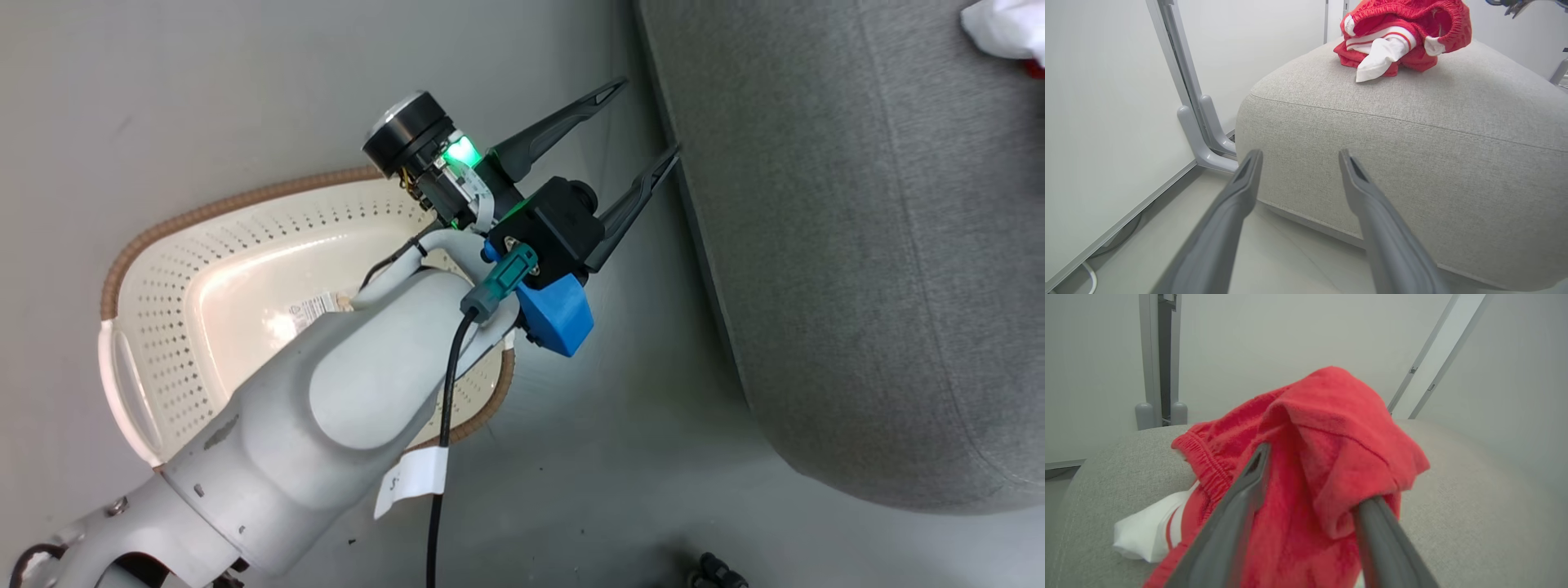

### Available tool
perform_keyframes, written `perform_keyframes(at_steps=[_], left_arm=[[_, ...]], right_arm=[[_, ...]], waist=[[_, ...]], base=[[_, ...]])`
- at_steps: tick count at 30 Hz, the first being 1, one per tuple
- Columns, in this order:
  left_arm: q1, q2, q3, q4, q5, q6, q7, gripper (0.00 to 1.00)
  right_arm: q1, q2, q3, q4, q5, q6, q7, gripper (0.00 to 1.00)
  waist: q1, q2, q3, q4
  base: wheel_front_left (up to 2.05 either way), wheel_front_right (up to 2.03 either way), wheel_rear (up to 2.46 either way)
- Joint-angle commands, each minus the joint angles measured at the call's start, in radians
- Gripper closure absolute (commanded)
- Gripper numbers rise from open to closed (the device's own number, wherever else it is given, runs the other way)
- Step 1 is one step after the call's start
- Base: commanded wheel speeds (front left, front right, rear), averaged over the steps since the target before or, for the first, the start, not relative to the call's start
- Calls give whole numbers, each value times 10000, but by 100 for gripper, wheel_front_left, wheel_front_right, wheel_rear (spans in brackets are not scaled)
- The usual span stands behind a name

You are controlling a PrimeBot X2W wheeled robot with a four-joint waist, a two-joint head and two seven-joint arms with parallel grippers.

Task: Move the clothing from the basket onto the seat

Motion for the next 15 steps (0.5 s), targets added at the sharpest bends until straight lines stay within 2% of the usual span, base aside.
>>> perform_keyframes(at_steps=[1,10,15], left_arm=[[125,-16,14,39,-62,34,-86,0],[985,-257,354,338,-563,265,-387,0],[1710,-295,918,263,-896,493,-438,0]], right_arm=[[271,105,-61,-141,-25,1,-2,0],[2620,381,-539,-1083,-295,1,-4,0],[3178,476,23,-2017,-481,1,-2,0]], waist=[[-1,0,-329,-75],[-1,0,-2000,-204],[-1,0,-3027,-144]], base=[[0,0,0],[0,0,0],[0,0,0]])
